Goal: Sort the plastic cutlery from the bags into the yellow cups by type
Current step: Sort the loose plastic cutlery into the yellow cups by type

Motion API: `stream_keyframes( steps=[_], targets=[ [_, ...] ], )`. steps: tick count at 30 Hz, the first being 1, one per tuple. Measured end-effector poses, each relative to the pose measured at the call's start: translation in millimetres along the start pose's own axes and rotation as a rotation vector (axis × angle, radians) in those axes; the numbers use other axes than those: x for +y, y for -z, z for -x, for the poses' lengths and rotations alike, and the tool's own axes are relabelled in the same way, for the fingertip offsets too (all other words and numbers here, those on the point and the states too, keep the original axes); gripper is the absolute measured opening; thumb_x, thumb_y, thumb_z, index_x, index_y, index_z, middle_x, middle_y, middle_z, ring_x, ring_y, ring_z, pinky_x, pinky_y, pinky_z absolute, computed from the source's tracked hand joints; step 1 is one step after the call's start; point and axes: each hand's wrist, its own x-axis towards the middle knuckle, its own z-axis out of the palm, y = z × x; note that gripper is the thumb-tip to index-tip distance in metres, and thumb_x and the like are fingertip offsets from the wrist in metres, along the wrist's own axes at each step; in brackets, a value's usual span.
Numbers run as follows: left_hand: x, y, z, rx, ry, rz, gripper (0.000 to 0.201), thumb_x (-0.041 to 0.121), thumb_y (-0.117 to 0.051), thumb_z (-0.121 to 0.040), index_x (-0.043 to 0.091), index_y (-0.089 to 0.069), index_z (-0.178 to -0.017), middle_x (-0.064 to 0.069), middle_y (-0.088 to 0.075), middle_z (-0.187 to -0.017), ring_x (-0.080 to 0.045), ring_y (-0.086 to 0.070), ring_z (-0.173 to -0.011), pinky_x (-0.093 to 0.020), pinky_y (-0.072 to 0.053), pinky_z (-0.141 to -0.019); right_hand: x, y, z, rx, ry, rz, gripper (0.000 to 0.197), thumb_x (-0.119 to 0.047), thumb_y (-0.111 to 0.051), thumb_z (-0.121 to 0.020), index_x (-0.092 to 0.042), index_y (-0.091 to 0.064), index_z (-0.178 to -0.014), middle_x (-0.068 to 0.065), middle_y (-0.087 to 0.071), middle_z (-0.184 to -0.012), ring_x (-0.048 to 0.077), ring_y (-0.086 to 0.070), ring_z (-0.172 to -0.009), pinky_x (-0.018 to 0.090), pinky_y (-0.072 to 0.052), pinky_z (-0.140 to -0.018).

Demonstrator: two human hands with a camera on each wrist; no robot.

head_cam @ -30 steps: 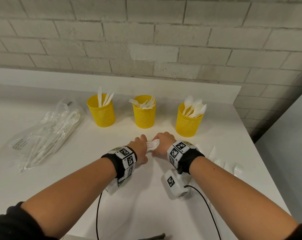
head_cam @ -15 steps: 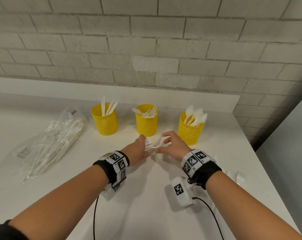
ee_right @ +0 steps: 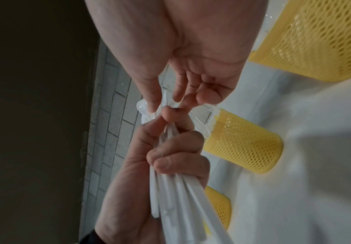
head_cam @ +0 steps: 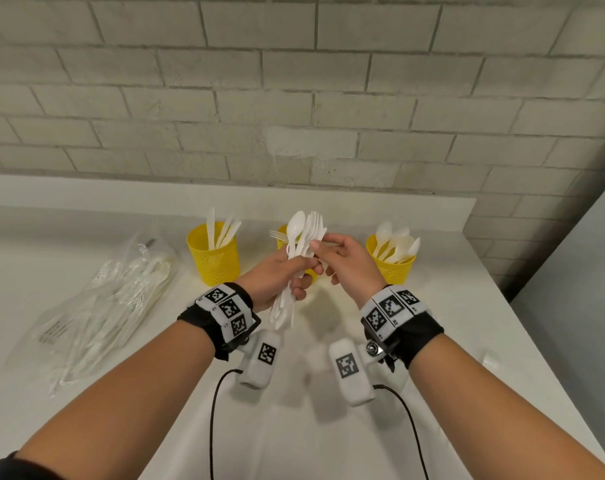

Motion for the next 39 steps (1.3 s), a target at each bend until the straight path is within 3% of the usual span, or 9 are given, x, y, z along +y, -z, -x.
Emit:
stream_keyframes(
  steps=[3,8,14,18,23,26,31,34,39],
  targets=[
    [1,0,2,-0.014,0.031,0.079,0.02,0.008,-0.041,-0.095,0.006,-0.054,-0.11,-0.004,-0.055,-0.074,-0.007,-0.032,-0.046,-0.017,-0.03,-0.042,-2,-4,-1,-0.076,0.023,-0.019,0.026,-0.025,-0.066,-0.087,-0.011,-0.062,-0.109,-0.002,-0.054,-0.06,0.005,-0.048,-0.047,0.018,-0.037,-0.046],
    [3,9,2,-0.013,0.061,0.178,0.027,0.016,-0.037,-0.098,0.003,-0.056,-0.083,-0.006,-0.055,-0.077,-0.006,-0.032,-0.045,-0.016,-0.033,-0.041,-8,-6,-5,-0.094,-0.005,-0.092,0.02,-0.02,-0.066,-0.087,0.0,-0.066,-0.091,0.002,-0.053,-0.054,0.012,-0.043,-0.05,0.021,-0.037,-0.05],
    [9,24,10,0.093,0.069,0.151,0.02,0.01,-0.037,-0.096,0.005,-0.055,-0.103,-0.011,-0.066,-0.087,-0.012,-0.037,-0.049,-0.021,-0.038,-0.045,-8,-21,-13,-0.077,-0.047,-0.063,0.025,-0.016,-0.057,-0.092,0.007,-0.065,-0.1,0.005,-0.051,-0.061,0.012,-0.043,-0.052,0.023,-0.038,-0.052],
    [11,35,15,0.129,0.034,0.077,0.022,0.007,-0.038,-0.096,0.009,-0.055,-0.111,-0.01,-0.067,-0.091,-0.013,-0.041,-0.05,-0.023,-0.04,-0.047,-8,-36,-20,0.019,-0.048,-0.109,0.03,-0.017,-0.066,-0.087,-0.015,-0.058,-0.116,0.005,-0.063,-0.075,0.012,-0.053,-0.051,0.025,-0.046,-0.053],
    [13,52,23,0.156,0.019,0.043,0.022,0.005,-0.037,-0.095,0.011,-0.048,-0.113,-0.006,-0.065,-0.083,-0.015,-0.043,-0.049,-0.024,-0.041,-0.046,-12,-53,-30,0.101,0.032,-0.022,0.009,-0.012,-0.064,-0.086,-0.017,-0.066,-0.093,-0.004,-0.057,-0.074,0.012,-0.05,-0.056,0.018,-0.045,-0.049],
    [14,65,29,0.153,0.009,0.037,0.02,0.006,-0.038,-0.096,0.012,-0.045,-0.113,-0.007,-0.064,-0.082,-0.015,-0.042,-0.048,-0.024,-0.041,-0.045,-22,-64,-38,0.055,-0.019,-0.005,0.016,-0.019,-0.063,-0.087,-0.016,-0.066,-0.103,-0.006,-0.057,-0.075,0.009,-0.047,-0.056,0.018,-0.042,-0.048],
    [16,80,33,0.116,0.043,0.08,0.011,0.008,-0.039,-0.096,0.014,-0.047,-0.098,-0.003,-0.054,-0.074,-0.01,-0.035,-0.046,-0.02,-0.032,-0.041,-32,-87,-40,-0.112,0.026,0.016,0.008,-0.02,-0.064,-0.088,-0.013,-0.068,-0.085,-0.02,-0.054,-0.045,-0.004,-0.047,-0.043,0.006,-0.033,-0.044],
    [16,89,34,0.107,0.032,0.113,0.008,0.014,-0.042,-0.098,0.014,-0.046,-0.092,-0.001,-0.049,-0.072,-0.008,-0.032,-0.045,-0.017,-0.029,-0.039,-31,-93,-42,-0.092,0.011,-0.063,0.006,-0.019,-0.066,-0.087,-0.015,-0.07,-0.084,-0.019,-0.059,-0.052,-0.006,-0.051,-0.047,0.004,-0.035,-0.046],
    [11,102,39,0.111,-0.076,0.073,0.029,0.038,-0.042,-0.099,0.018,-0.052,-0.118,0.001,-0.06,-0.082,-0.01,-0.04,-0.052,-0.021,-0.041,-0.047,-25,-104,-45,0.01,0.029,-0.096,0.02,-0.02,-0.065,-0.087,-0.003,-0.072,-0.092,-0.006,-0.06,-0.067,-0.005,-0.049,-0.047,0.009,-0.036,-0.052]
  ],
)
